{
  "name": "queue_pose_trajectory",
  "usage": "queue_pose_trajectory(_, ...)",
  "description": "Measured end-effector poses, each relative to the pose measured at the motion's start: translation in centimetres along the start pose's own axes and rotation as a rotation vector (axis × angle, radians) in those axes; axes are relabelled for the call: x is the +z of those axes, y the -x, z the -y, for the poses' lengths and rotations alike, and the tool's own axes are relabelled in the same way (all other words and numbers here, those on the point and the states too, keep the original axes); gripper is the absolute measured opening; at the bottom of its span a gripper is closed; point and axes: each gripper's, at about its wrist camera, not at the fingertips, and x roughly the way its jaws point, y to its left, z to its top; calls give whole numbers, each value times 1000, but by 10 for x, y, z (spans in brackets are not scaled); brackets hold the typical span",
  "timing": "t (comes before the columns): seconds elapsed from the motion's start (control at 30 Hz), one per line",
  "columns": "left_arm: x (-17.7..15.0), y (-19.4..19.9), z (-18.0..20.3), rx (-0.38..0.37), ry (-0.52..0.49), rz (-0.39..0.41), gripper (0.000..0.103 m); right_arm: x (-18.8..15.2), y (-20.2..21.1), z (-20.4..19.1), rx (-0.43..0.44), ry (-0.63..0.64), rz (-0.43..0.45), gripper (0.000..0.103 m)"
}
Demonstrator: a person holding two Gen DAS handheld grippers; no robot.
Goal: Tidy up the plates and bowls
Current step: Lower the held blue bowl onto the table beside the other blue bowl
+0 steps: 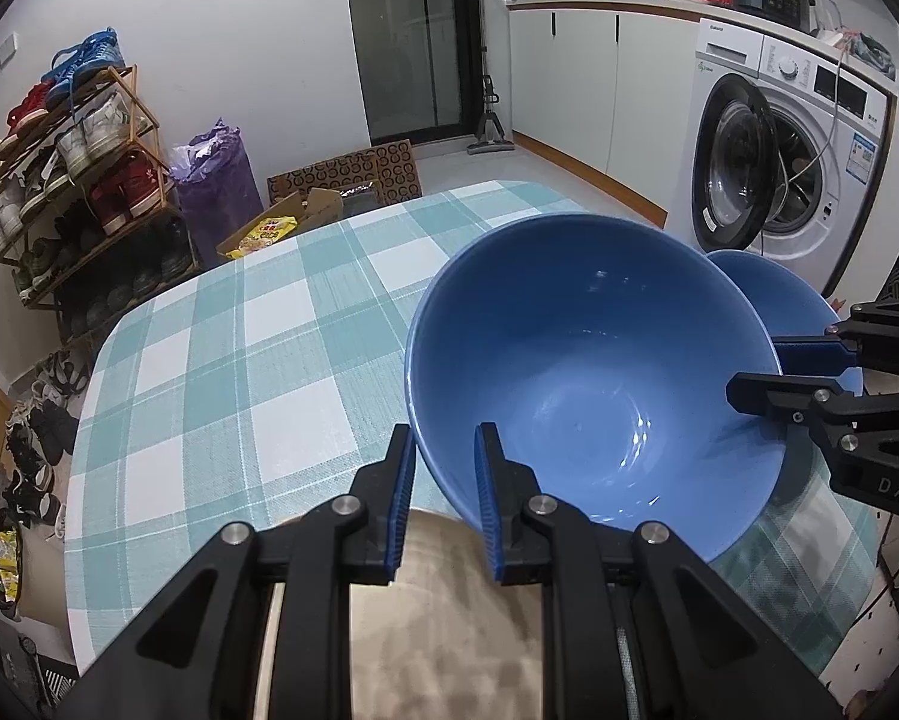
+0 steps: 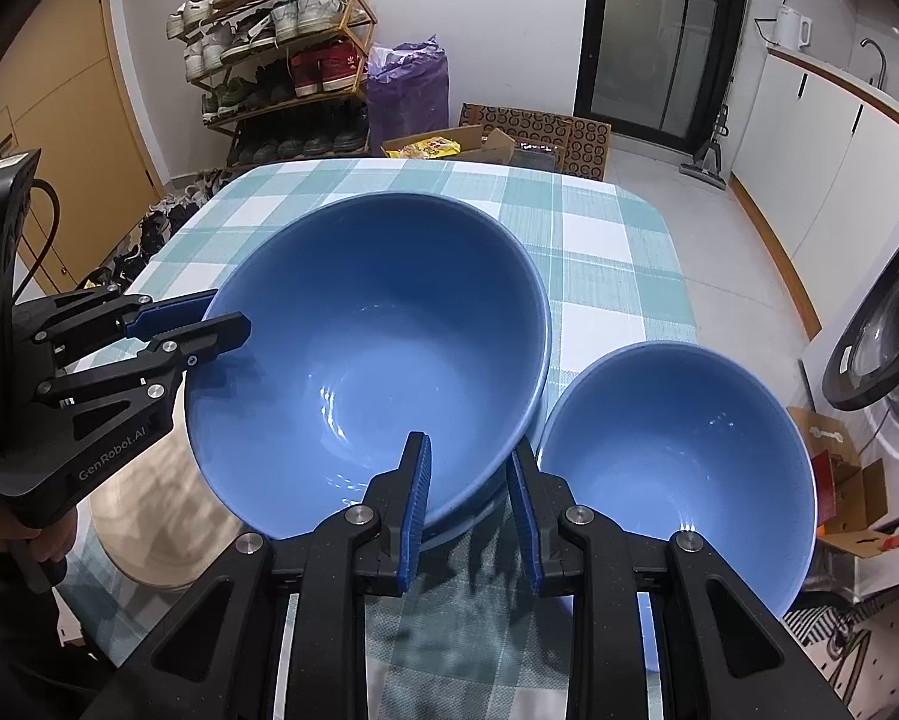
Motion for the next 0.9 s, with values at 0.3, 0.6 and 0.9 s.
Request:
queue_pose_trajectory(0.3, -3, -7, 1, 0, -5, -18, 17, -4, -9, 1, -4, 3, -22, 26)
queue_pose_trajectory(0.6, -5, -11, 3, 9, -20, -30, 19, -4, -12, -1, -19, 15, -27, 26)
queue_pose_trajectory(0.9, -8, -16, 4, 14, -35, -45, 20, -6, -11, -2, -27, 20, -27, 26)
